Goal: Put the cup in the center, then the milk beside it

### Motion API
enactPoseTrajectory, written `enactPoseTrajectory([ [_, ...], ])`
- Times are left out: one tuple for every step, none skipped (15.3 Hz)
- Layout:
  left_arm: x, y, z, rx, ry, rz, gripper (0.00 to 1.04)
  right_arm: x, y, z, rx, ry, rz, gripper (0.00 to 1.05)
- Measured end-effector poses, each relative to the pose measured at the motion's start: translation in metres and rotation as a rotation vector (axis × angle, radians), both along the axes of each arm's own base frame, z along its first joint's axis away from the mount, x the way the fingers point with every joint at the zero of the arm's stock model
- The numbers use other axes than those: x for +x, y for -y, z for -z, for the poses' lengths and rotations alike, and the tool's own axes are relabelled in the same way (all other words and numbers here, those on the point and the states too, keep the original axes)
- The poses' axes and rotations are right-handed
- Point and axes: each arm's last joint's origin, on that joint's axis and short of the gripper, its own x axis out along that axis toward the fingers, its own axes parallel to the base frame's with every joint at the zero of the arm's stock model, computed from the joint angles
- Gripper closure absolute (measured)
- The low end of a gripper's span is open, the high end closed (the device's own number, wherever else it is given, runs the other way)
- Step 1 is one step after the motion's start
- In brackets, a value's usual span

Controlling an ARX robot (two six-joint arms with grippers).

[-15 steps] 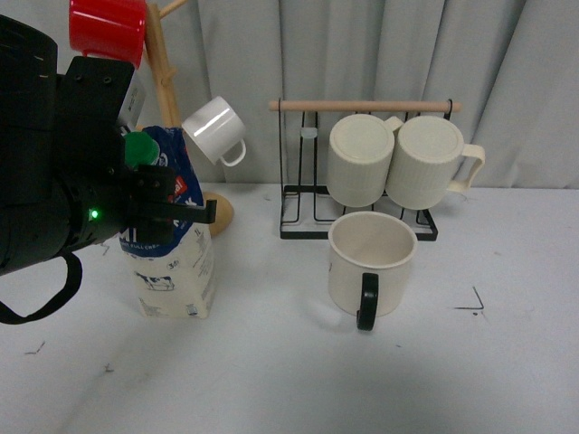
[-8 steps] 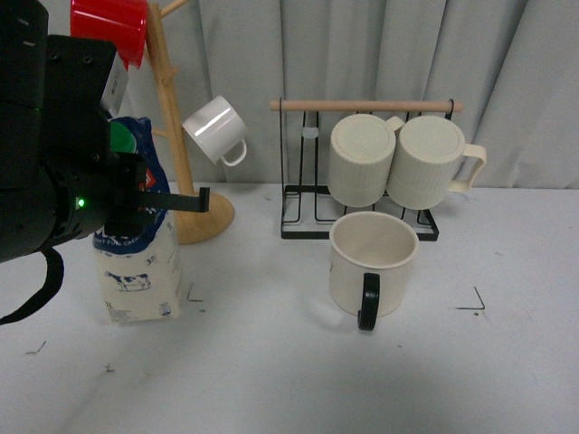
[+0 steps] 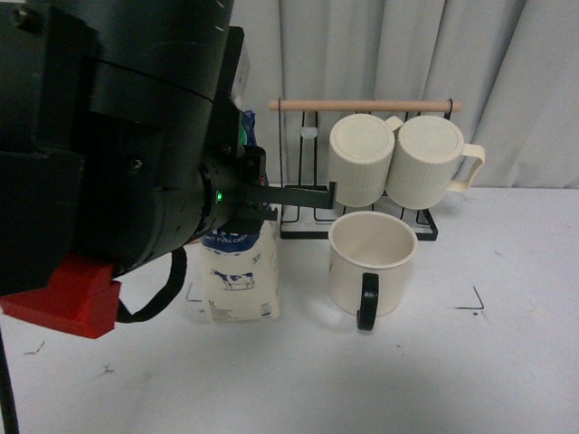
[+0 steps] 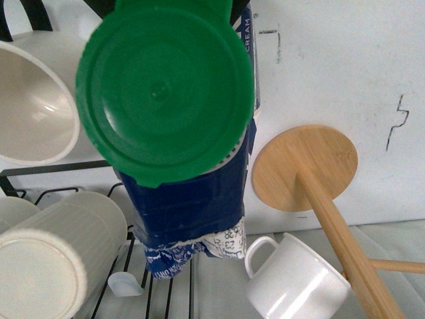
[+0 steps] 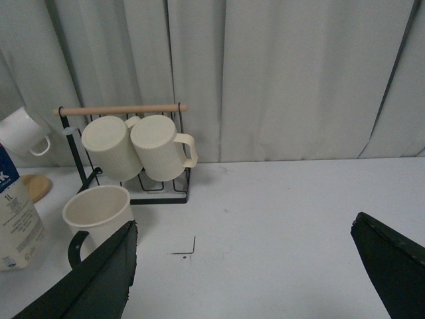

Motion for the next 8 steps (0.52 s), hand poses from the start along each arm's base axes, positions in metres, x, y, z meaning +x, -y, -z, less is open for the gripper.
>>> enactPoseTrajectory([
  [0.003,0.005,0.002,0.0,-0.002,0.001,1.01,0.0,0.0,0.0,0.0,0.0,0.0,0.06],
  [0.005,0.01,0.003,-0.001,-0.001,0.002,1.01,0.0,0.0,0.0,0.0,0.0,0.0,0.06],
  [0.008,0.017,0.004,-0.003,0.001,0.008,1.01,0.0,0.0,0.0,0.0,0.0,0.0,0.06],
  [0.01,0.022,0.005,-0.009,0.0,0.015,1.01,0.0,0.0,0.0,0.0,0.0,0.0,0.06],
  [0.012,0.026,0.007,-0.012,-0.004,0.02,1.01,0.0,0.0,0.0,0.0,0.0,0.0,0.06],
  [0.013,0.029,0.008,-0.012,-0.008,0.025,1.01,0.0,0.0,0.0,0.0,0.0,0.0,0.06],
  [0.014,0.033,0.01,-0.013,-0.007,0.031,1.01,0.0,0.0,0.0,0.0,0.0,0.0,0.06],
  [0.015,0.035,0.012,-0.014,-0.005,0.032,1.01,0.0,0.0,0.0,0.0,0.0,0.0,0.06],
])
